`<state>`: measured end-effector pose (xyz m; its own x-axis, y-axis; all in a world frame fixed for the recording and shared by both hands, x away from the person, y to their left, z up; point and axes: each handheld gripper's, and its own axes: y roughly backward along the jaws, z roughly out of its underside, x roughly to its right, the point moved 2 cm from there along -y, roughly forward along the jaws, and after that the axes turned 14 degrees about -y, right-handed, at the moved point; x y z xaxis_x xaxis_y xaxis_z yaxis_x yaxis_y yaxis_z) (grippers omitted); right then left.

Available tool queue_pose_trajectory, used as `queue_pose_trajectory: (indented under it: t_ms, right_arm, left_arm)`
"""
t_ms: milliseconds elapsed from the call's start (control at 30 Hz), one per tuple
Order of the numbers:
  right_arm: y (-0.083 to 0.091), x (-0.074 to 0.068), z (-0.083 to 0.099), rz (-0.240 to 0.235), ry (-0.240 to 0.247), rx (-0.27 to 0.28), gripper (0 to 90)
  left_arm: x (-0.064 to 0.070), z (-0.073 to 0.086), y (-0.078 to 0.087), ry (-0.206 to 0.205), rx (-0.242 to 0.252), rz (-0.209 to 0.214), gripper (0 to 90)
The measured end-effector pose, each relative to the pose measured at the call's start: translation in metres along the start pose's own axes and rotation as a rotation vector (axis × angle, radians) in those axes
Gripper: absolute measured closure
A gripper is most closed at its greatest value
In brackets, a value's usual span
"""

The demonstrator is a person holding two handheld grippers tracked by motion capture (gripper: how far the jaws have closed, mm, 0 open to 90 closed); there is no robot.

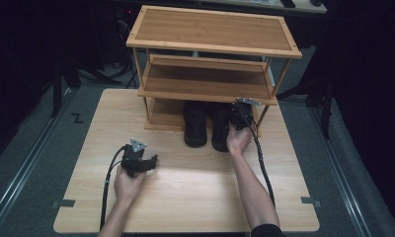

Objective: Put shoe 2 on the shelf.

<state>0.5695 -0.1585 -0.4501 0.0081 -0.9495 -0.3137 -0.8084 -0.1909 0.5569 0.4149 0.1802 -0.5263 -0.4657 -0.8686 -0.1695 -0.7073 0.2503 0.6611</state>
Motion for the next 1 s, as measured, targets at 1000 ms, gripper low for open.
queue_pose_trajectory:
  t_ms: [1000]
  right_arm:
    - [0.063, 0.025, -0.013, -0.163, 0.17, 0.045, 60.9]
  left_arm:
    - [0.009, -0.054, -0.009, 0.031, 0.05, 0.014, 47.4]
